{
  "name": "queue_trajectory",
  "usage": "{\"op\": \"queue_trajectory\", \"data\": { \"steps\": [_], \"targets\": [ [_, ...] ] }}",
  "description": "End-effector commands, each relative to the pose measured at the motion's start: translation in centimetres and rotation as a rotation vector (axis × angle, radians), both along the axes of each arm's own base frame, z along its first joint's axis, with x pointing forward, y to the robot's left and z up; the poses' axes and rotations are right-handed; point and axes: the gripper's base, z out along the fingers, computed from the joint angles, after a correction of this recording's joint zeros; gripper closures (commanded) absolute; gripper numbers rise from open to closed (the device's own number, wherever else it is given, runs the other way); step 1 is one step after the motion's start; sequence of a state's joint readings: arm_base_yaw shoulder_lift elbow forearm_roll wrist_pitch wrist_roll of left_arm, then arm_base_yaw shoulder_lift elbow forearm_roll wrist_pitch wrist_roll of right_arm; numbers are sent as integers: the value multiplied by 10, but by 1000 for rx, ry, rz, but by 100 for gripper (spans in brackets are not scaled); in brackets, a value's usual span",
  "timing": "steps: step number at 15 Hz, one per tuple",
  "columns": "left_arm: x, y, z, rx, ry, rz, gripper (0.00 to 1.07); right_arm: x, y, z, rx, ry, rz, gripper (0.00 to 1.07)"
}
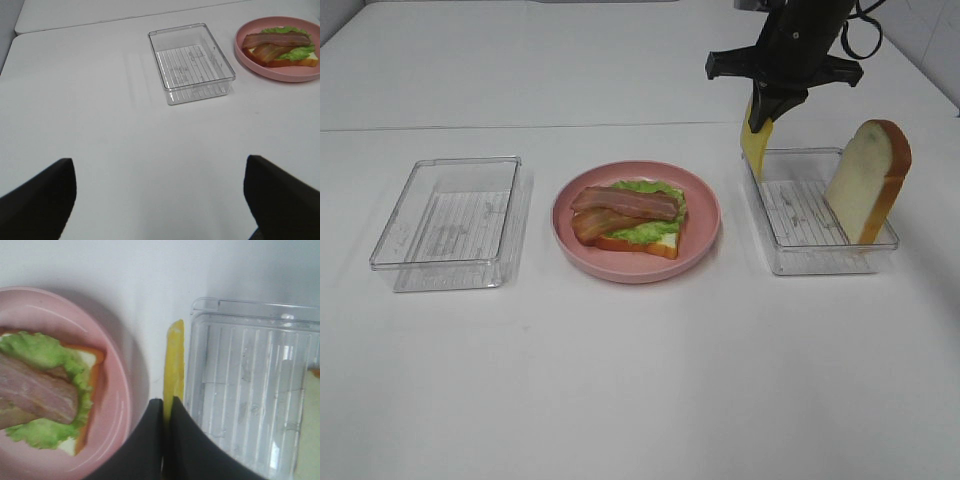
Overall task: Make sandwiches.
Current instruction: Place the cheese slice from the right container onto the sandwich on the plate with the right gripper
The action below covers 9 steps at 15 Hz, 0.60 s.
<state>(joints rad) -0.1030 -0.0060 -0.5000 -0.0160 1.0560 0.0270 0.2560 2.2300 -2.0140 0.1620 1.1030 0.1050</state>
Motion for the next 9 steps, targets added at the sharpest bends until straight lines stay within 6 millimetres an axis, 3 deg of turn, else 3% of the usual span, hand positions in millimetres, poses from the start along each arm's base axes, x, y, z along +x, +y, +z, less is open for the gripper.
{"op": "queue_trajectory", "data": {
  "steps": [1,3,6,7,8,9],
  "targets": [
    [-2,0,0,-6,-29,-1,21,-9,11,21,134,12,41,107],
    [-2,0,0,-6,-29,-1,21,-13,23,26,261,39,91,107],
    [-2,0,0,-6,-29,-1,21,-22,57,31,425,34,184,107],
    [-2,0,0,-6,-29,-1,21,-25,72,30,458,28,206,107],
    [-2,0,0,-6,-29,-1,21,-33,100,22,492,39,236,107],
    [-2,0,0,-6,-29,-1,21,-35,111,13,490,58,250,107]
  ]
}}
